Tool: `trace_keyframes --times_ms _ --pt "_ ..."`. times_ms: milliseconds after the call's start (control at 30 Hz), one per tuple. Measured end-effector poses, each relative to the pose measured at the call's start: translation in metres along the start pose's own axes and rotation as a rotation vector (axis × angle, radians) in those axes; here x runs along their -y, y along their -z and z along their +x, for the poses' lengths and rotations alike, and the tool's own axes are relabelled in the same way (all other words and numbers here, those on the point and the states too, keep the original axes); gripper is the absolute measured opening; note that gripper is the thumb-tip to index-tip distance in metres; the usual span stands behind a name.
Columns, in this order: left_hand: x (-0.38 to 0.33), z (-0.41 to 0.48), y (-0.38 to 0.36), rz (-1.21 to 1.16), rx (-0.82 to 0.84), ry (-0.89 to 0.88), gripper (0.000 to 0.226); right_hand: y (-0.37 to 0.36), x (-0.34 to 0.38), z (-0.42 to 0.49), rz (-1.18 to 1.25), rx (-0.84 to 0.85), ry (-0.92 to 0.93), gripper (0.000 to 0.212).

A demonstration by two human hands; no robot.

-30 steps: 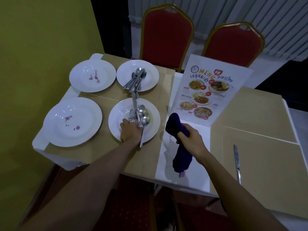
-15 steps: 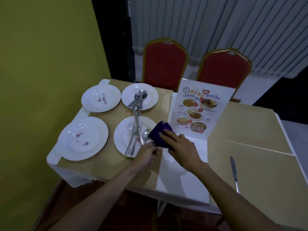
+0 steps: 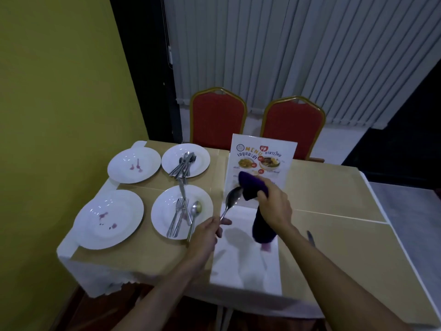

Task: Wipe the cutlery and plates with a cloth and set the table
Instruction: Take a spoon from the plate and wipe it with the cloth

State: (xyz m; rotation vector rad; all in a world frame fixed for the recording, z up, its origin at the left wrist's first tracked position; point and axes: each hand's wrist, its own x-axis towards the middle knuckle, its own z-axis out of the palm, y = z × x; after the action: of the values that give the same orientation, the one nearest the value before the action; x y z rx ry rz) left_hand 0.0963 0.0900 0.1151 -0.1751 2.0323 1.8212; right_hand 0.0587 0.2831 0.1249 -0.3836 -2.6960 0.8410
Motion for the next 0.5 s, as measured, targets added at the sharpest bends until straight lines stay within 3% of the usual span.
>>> trace_keyframes --times_ms 67,133,200,233,300,433,500 --pt "-0.007 -0.001 0.001 0.076 -0.003 -0.011 0.027 0.009 0.001 -0.007 0.181 -0.041 -0.045 0.051" --pt "-0.011 -0.003 -0.002 0.160 -0.039 -0.068 0.021 0.018 0.008 -0.024 0.097 -0.034 0.272 0.059" --pt "-0.016 -0.009 -0.010 0.276 -0.105 -0.173 0.019 0.014 -0.004 -0.035 -0.217 0.028 0.662 0.075" --pt "-0.017 -0.014 -0.013 0.326 -0.136 -0.217 0.018 0.010 -0.011 -0.035 -0.330 0.055 0.698 0.083" --pt "-0.017 -0.021 -0.018 0.356 -0.174 -0.257 0.017 0.010 -0.013 -0.034 -0.351 0.016 0.610 0.088" --pt "-0.016 -0.027 -0.022 0.344 -0.194 -0.287 0.015 0.014 -0.006 -0.047 -0.405 0.006 0.744 0.075" --pt "-0.017 -0.030 -0.024 0.370 -0.200 -0.295 0.016 0.020 -0.006 -0.039 -0.337 0.014 0.533 0.071"
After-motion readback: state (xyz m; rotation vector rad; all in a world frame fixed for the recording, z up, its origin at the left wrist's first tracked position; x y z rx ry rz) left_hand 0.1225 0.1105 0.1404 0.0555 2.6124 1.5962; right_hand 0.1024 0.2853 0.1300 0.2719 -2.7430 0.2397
